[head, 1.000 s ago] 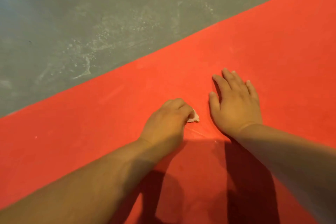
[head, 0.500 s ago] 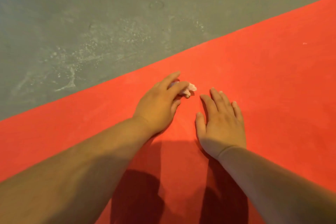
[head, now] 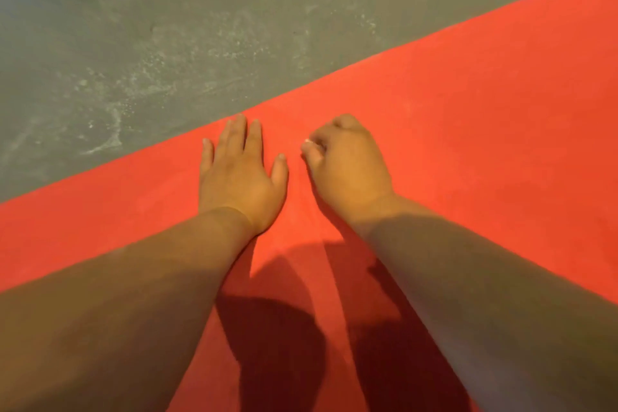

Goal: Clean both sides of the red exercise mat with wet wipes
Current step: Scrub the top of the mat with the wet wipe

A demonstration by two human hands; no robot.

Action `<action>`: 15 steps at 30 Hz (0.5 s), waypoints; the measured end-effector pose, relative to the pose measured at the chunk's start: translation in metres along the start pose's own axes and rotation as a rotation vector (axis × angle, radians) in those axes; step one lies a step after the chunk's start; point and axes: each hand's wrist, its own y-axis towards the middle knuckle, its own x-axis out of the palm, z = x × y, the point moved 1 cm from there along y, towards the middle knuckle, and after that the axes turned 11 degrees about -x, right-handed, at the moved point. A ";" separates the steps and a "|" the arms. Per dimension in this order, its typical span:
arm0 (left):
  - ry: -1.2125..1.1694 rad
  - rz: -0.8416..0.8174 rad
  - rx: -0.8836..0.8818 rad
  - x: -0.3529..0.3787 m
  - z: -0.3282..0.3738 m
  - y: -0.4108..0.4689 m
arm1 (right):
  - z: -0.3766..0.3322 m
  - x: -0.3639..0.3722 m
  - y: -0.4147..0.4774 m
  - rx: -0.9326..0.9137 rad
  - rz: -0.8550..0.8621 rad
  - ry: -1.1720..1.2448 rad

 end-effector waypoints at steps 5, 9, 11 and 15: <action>0.010 -0.004 -0.010 -0.001 0.000 0.000 | 0.018 -0.002 0.014 -0.355 -0.244 -0.155; 0.019 -0.002 -0.017 -0.002 -0.002 0.001 | 0.078 -0.027 0.051 -0.023 -0.117 -0.392; 0.024 -0.001 -0.011 -0.001 -0.002 0.003 | 0.080 -0.027 0.059 0.184 -0.015 -0.347; 0.026 -0.036 -0.009 -0.003 -0.002 0.004 | -0.008 0.019 0.020 -0.287 -0.118 -0.007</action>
